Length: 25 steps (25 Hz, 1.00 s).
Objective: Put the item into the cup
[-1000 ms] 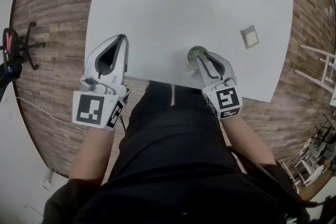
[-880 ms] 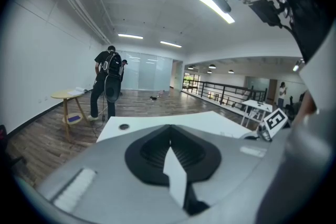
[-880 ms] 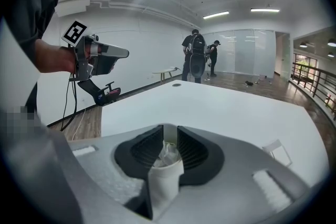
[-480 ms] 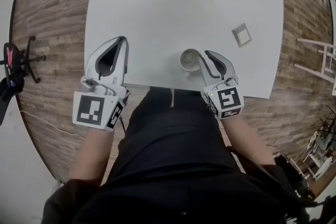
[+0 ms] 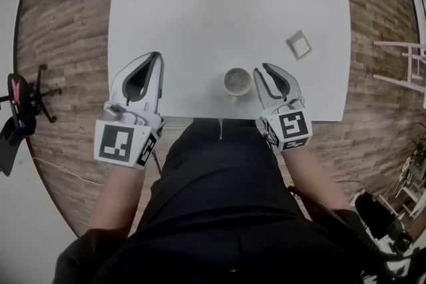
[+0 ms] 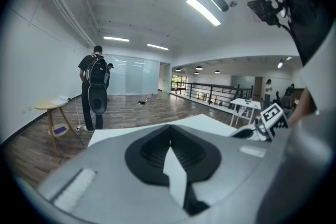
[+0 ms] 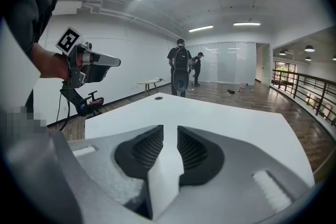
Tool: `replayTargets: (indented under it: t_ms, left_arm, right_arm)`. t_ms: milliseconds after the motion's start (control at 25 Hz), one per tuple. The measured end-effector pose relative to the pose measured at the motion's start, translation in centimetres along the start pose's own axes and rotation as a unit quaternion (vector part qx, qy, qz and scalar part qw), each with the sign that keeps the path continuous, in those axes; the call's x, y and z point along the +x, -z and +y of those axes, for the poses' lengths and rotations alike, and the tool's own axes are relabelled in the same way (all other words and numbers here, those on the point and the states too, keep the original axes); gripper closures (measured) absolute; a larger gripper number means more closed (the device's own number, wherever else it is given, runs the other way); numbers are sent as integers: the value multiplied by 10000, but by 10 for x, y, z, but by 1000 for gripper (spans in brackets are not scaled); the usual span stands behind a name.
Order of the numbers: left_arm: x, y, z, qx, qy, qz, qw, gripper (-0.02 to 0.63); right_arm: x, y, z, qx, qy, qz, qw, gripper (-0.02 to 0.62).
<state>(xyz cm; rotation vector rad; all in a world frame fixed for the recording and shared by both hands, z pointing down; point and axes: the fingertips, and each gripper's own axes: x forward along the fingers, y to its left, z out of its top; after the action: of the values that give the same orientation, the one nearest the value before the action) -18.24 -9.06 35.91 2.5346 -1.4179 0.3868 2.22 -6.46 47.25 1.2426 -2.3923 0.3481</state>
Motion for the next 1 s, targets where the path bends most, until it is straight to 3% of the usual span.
replayTargets:
  t_ms: [560, 1000]
  left_arm:
    - [11, -13, -2, 137, 177, -211, 9995, 607]
    - [8, -8, 38, 65, 64, -364, 9993, 607]
  right_arm:
    - [-15, -28, -23, -109, 490, -469, 9976, 506]
    - [-1, -44, -18, -271, 805, -740, 9936, 506]
